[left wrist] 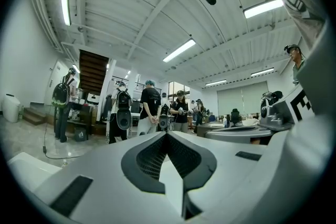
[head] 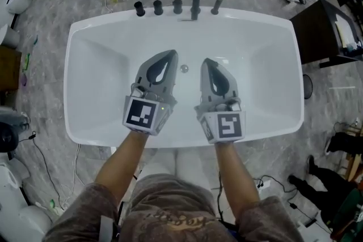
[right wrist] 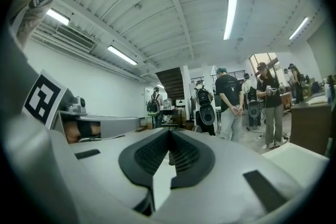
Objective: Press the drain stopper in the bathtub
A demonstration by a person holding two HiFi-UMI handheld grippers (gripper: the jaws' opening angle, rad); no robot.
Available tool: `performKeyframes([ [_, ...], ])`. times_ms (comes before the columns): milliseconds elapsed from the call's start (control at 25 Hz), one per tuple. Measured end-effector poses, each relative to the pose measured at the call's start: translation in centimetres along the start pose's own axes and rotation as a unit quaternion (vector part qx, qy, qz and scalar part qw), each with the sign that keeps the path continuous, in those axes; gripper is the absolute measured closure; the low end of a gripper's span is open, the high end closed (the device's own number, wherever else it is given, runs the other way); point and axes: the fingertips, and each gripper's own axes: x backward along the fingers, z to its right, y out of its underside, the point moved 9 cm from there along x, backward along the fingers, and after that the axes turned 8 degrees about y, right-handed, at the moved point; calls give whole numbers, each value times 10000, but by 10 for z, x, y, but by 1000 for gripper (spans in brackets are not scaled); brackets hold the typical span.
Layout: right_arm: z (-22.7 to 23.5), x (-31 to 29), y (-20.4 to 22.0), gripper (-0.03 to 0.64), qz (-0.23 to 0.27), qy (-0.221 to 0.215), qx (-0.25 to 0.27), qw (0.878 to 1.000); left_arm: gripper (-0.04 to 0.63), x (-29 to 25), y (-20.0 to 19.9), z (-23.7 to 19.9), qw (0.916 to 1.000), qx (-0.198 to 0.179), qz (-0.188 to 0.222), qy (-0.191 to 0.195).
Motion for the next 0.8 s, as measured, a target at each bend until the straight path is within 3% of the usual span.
performKeyframes([
  [800,32,-94,169,617,86,-105,-140,9998,595,-57,182,-63,9998,81,-49,-175],
])
